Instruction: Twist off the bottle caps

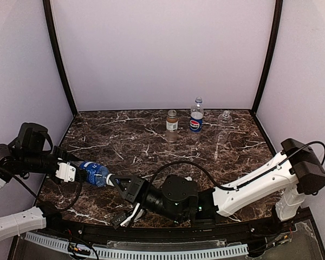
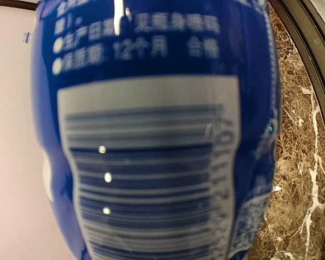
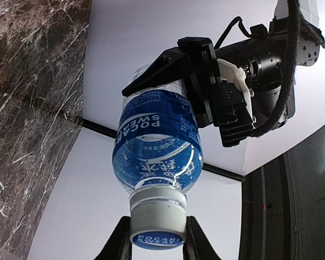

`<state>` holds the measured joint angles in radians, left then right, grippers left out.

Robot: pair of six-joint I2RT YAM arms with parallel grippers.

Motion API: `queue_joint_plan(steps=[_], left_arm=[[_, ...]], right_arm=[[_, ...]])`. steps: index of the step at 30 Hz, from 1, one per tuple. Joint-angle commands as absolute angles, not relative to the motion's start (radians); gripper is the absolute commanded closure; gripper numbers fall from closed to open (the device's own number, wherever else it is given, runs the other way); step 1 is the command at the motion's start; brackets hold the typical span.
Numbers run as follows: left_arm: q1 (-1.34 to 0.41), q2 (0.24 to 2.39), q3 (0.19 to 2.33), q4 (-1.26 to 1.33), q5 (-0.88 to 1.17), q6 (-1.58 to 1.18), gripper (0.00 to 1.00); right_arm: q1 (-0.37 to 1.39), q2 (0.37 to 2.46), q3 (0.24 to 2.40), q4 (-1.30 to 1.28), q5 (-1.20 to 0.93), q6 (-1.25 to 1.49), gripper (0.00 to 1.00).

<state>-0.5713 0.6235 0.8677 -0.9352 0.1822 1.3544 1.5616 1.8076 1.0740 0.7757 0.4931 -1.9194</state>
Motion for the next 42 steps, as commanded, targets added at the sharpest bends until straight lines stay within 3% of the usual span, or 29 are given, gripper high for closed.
queue_joint_plan(steps=[1, 3, 4, 6, 7, 13, 17, 22, 30, 33, 42], left_arm=[[-0.577, 0.613, 0.851, -1.008, 0.235, 1.380, 0.69], [-0.577, 0.613, 0.855, -0.983, 0.241, 1.348, 0.69], [-0.576, 0.613, 0.856, -0.973, 0.242, 1.337, 0.69], [-0.577, 0.612, 0.861, -0.942, 0.250, 1.303, 0.69], [-0.577, 0.611, 0.866, -0.923, 0.246, 1.285, 0.69], [-0.577, 0.600, 0.870, -0.805, 0.174, 1.205, 0.69], [-0.577, 0.598, 0.868, -0.683, 0.114, 1.149, 0.69], [-0.575, 0.595, 0.844, -0.549, 0.029, 1.154, 0.69], [-0.575, 0.590, 0.792, -0.434, -0.077, 1.204, 0.69], [-0.575, 0.595, 0.796, -0.426, -0.080, 1.204, 0.69], [-0.574, 0.594, 0.797, -0.433, -0.074, 1.206, 0.69]], right_arm=[[1.551, 1.796, 1.066, 0.914, 0.552, -2.068, 1.00], [1.550, 1.800, 1.066, 0.936, 0.544, -2.033, 1.00], [1.549, 1.806, 1.068, 0.956, 0.546, -2.019, 0.77], [1.544, 1.823, 1.072, 1.018, 0.560, -2.000, 0.08], [1.539, 1.834, 1.075, 1.063, 0.572, -1.999, 0.02], [1.518, 1.830, 1.089, 1.150, 0.631, -1.858, 0.01], [1.506, 1.716, 1.115, 0.802, 0.601, -1.367, 0.01], [1.433, 1.597, 1.242, 0.267, 0.291, -0.693, 0.01], [1.235, 1.633, 1.448, 0.110, -0.186, 0.141, 0.02], [1.200, 1.682, 1.542, 0.048, -0.217, 0.329, 0.13], [1.198, 1.756, 1.637, -0.113, -0.187, 0.362, 0.38]])
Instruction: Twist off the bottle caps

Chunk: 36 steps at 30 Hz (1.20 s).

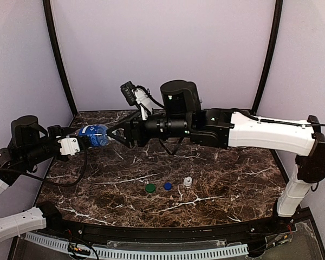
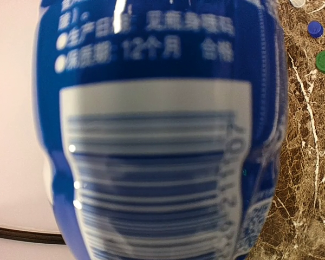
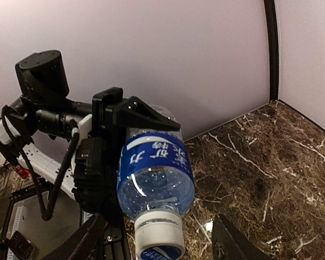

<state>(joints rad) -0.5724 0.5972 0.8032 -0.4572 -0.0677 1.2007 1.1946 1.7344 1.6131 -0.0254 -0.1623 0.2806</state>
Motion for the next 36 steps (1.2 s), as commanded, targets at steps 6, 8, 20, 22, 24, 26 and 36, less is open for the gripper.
queue_joint_plan(steps=[6, 8, 20, 22, 24, 26, 36], left_arm=[[-0.575, 0.596, 0.796, -0.442, -0.064, 1.210, 0.69], [-0.575, 0.596, 0.796, -0.443, -0.060, 1.210, 0.69], [-0.575, 0.580, 0.823, -0.701, 0.089, 1.217, 0.72], [-0.575, 0.580, 0.830, -0.782, 0.134, 1.230, 0.72], [-0.575, 0.581, 0.836, -0.855, 0.174, 1.250, 0.72], [-0.575, 0.581, 0.836, -0.905, 0.200, 1.273, 0.72], [-0.575, 0.577, 0.786, -0.958, 0.171, 1.364, 0.72]], right_arm=[[1.198, 1.757, 1.631, -0.109, -0.182, 0.358, 0.66], [1.198, 1.762, 1.633, -0.111, -0.184, 0.355, 0.75], [1.348, 1.663, 1.471, -0.047, 0.010, -0.410, 1.00], [1.434, 1.647, 1.380, 0.029, 0.215, -0.724, 1.00], [1.494, 1.647, 1.288, 0.141, 0.373, -1.010, 1.00], [1.528, 1.659, 1.212, 0.259, 0.477, -1.270, 1.00], [1.554, 1.770, 1.054, 0.842, 0.671, -2.001, 1.00]])
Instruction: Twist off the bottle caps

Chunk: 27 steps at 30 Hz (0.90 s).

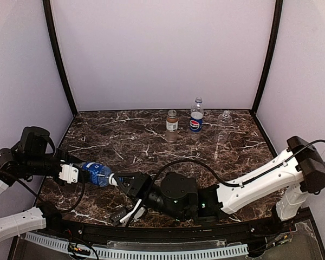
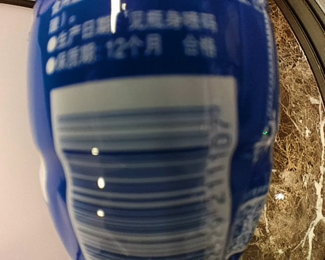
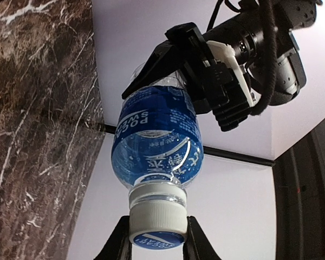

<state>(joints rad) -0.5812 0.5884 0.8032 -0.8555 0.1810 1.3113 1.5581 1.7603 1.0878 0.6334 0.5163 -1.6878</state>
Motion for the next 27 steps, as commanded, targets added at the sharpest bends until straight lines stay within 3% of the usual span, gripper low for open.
queue_joint_plan(steps=[1, 13, 15, 17, 18, 21, 27], left_arm=[[-0.575, 0.576, 0.784, -0.960, 0.169, 1.365, 0.72], [-0.575, 0.567, 0.789, -0.930, 0.207, 1.333, 0.73], [-0.575, 0.566, 0.801, -0.929, 0.231, 1.314, 0.73], [-0.574, 0.565, 0.815, -0.934, 0.248, 1.301, 0.73], [-0.575, 0.566, 0.824, -0.935, 0.250, 1.295, 0.73], [-0.574, 0.566, 0.837, -0.930, 0.246, 1.267, 0.73], [-0.575, 0.559, 0.849, -0.881, 0.237, 1.210, 0.73]], right_arm=[[1.557, 1.770, 1.053, 0.846, 0.667, -2.014, 1.00], [1.571, 1.755, 1.049, 0.737, 0.612, -1.919, 0.99], [1.567, 1.765, 1.056, 0.742, 0.610, -1.894, 0.79], [1.564, 1.768, 1.064, 0.753, 0.602, -1.865, 0.43], [1.563, 1.766, 1.068, 0.755, 0.597, -1.848, 0.29], [1.554, 1.768, 1.064, 0.795, 0.586, -1.796, 0.03], [1.535, 1.762, 1.073, 0.886, 0.617, -1.634, 0.02]])
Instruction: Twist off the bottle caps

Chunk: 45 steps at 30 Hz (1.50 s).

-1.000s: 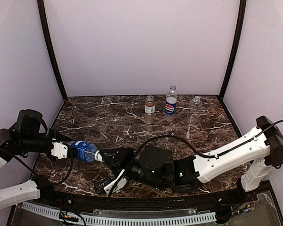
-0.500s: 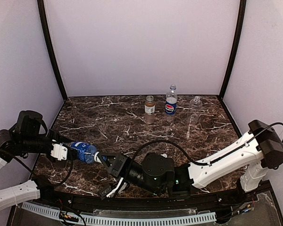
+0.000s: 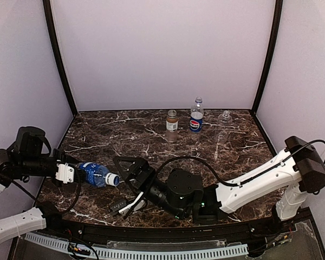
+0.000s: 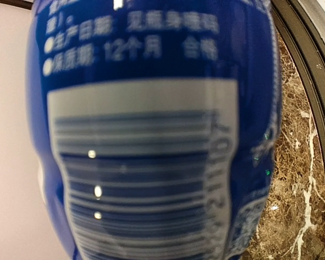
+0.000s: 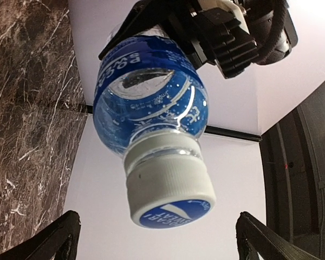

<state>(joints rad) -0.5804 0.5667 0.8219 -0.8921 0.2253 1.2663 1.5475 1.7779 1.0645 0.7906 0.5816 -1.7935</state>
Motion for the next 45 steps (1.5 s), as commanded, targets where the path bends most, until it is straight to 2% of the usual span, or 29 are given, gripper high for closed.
queue_joint_plan(steps=[1, 4, 6, 8, 10, 12, 17, 21, 25, 32, 37, 40, 45], left_arm=[[-0.575, 0.559, 0.845, -0.858, 0.222, 1.207, 0.73], [-0.575, 0.552, 0.818, -0.776, 0.168, 1.192, 0.73], [-0.575, 0.546, 0.795, -0.694, 0.108, 1.186, 0.73], [-0.575, 0.539, 0.772, -0.610, 0.051, 1.192, 0.72], [-0.575, 0.533, 0.748, -0.541, 0.002, 1.206, 0.72], [-0.575, 0.530, 0.727, -0.486, -0.042, 1.222, 0.72], [-0.574, 0.530, 0.685, -0.367, -0.127, 1.257, 0.71], [-0.575, 0.532, 0.685, -0.354, -0.139, 1.265, 0.71], [-0.575, 0.530, 0.686, -0.362, -0.137, 1.264, 0.71], [-0.575, 0.518, 0.689, -0.391, -0.112, 1.269, 0.70], [-0.577, 0.518, 0.693, -0.393, -0.102, 1.270, 0.70], [-0.576, 0.518, 0.695, -0.393, -0.103, 1.270, 0.70], [-0.577, 0.514, 0.696, -0.403, -0.097, 1.264, 0.70]], right_arm=[[1.533, 1.750, 1.083, 0.851, 0.617, -1.554, 0.01], [1.517, 1.680, 1.143, 0.549, 0.544, -1.163, 0.01], [1.478, 1.618, 1.217, 0.268, 0.377, -0.807, 0.01], [1.396, 1.582, 1.264, 0.128, 0.143, -0.504, 0.01], [1.322, 1.562, 1.261, 0.125, -0.084, -0.291, 0.01], [1.279, 1.560, 1.257, 0.173, -0.213, -0.108, 0.01], [1.200, 1.608, 1.287, 0.295, -0.298, 0.254, 0.04], [1.194, 1.687, 1.382, 0.253, -0.337, 0.377, 0.12], [1.193, 1.731, 1.454, 0.165, -0.286, 0.418, 0.22], [1.189, 1.728, 1.437, 0.195, -0.257, 0.432, 0.53], [1.186, 1.762, 1.467, 0.159, -0.256, 0.442, 0.56], [1.185, 1.775, 1.480, 0.136, -0.246, 0.438, 0.63], [1.185, 1.770, 1.485, 0.134, -0.249, 0.408, 1.00]])
